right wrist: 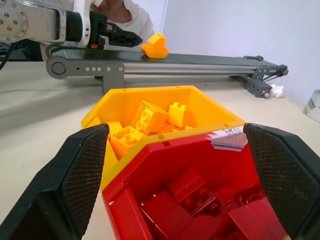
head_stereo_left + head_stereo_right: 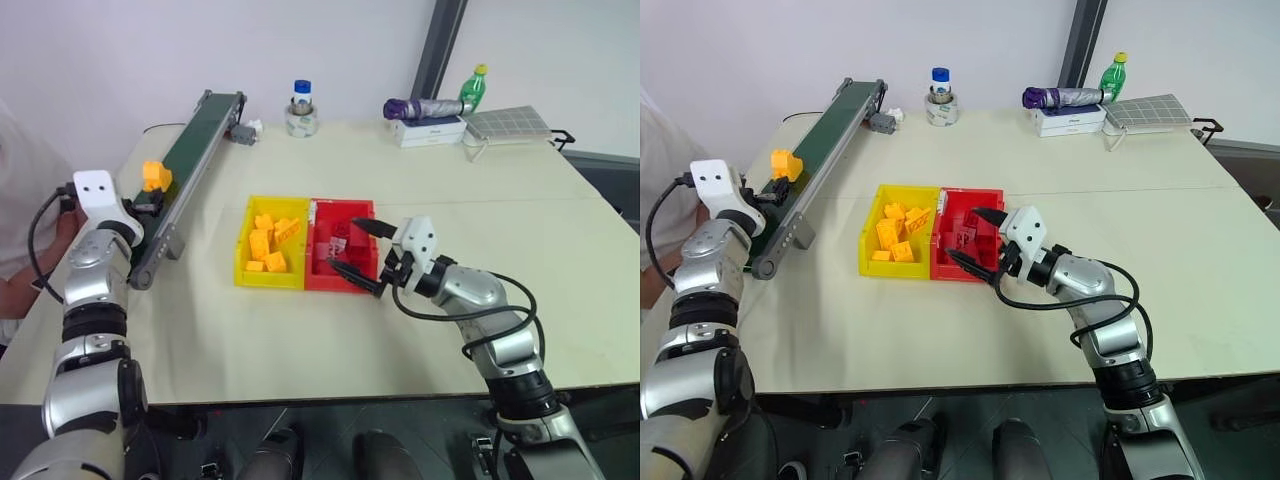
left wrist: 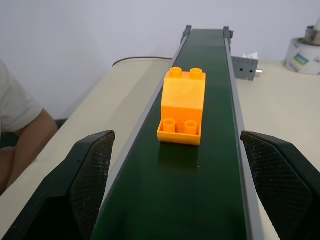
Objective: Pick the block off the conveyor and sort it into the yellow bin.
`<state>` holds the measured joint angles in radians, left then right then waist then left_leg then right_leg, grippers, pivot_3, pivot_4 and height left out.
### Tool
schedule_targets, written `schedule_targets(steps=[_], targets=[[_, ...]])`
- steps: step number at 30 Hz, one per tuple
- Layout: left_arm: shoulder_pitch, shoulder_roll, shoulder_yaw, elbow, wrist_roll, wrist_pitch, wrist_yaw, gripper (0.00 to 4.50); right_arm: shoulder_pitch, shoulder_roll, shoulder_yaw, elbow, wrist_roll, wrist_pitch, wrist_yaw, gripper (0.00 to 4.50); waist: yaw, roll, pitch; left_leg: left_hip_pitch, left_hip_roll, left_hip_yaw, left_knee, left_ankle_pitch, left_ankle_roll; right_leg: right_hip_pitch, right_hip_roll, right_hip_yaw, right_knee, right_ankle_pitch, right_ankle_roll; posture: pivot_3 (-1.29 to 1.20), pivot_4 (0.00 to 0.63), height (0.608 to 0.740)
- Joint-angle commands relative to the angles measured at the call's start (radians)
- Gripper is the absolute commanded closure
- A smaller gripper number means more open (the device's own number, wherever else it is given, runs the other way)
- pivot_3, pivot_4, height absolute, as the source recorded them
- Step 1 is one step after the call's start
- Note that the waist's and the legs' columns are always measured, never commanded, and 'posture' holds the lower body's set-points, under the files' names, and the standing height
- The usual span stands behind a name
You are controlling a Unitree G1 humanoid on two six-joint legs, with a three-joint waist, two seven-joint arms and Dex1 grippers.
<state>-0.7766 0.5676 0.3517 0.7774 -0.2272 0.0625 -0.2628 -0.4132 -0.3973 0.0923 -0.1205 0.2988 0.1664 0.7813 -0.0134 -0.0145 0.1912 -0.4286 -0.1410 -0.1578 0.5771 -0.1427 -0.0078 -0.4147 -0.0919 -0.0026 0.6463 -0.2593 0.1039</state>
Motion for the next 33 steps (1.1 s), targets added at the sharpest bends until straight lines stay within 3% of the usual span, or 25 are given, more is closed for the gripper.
schedule_targets(steps=[1, 15, 18, 22, 26, 33], targets=[[0.008, 0.017, 0.003, -0.040, 0.003, -0.005, 0.002, 0.25, -0.012, 0.001, -0.008, -0.046, 0.007, -0.007, -0.003, 0.00, 0.000, 0.000, 0.000, 0.000, 0.000, 0.000, 0.000, 0.000, 0.000, 0.000, 0.000, 0.000, 0.000, 0.000, 0.000, 0.00, 0.150, 0.740], [0.003, 0.021, -0.003, -0.029, 0.001, 0.030, 0.000, 0.25, -0.017, 0.002, -0.007, -0.040, 0.007, -0.008, 0.003, 0.00, 0.000, 0.000, 0.000, 0.000, 0.000, 0.000, 0.001, 0.000, 0.000, 0.000, 0.000, 0.000, 0.001, 0.000, 0.000, 0.00, 0.150, 0.740], [0.000, 0.016, 0.000, -0.021, -0.008, 0.028, -0.011, 1.06, -0.014, 0.000, -0.009, -0.042, 0.006, -0.009, 0.001, 0.00, 0.000, 0.000, 0.000, 0.000, 0.000, 0.000, 0.001, 0.000, 0.000, 0.000, 0.000, 0.000, 0.001, 0.000, 0.000, 0.00, 0.150, 0.740], [-0.002, 0.012, 0.000, -0.044, -0.009, 0.030, -0.006, 3.16, -0.013, 0.000, -0.010, -0.040, 0.005, -0.010, 0.000, 0.00, 0.000, 0.000, 0.000, 0.000, 0.000, 0.000, 0.001, 0.000, 0.000, 0.000, 0.000, 0.000, 0.001, 0.000, 0.000, 0.00, 0.150, 0.740], [0.004, -0.006, 0.013, -0.125, -0.047, 0.036, -0.030, 3.15, -0.014, 0.001, -0.009, -0.038, 0.004, -0.012, 0.000, 0.00, 0.000, 0.000, 0.000, 0.000, 0.000, 0.000, 0.001, 0.000, 0.000, 0.000, 0.000, 0.000, 0.001, 0.000, 0.000, 0.00, 0.150, 0.740], [0.120, -0.106, -0.082, -0.540, -0.199, 0.179, -0.228, 3.15, -0.018, -0.003, -0.012, -0.031, 0.004, -0.013, 0.003, 0.00, 0.000, 0.000, 0.000, 0.000, 0.000, 0.000, 0.002, 0.000, 0.000, 0.001, 0.000, 0.000, 0.001, 0.000, 0.000, 0.00, 0.150, 0.740]])
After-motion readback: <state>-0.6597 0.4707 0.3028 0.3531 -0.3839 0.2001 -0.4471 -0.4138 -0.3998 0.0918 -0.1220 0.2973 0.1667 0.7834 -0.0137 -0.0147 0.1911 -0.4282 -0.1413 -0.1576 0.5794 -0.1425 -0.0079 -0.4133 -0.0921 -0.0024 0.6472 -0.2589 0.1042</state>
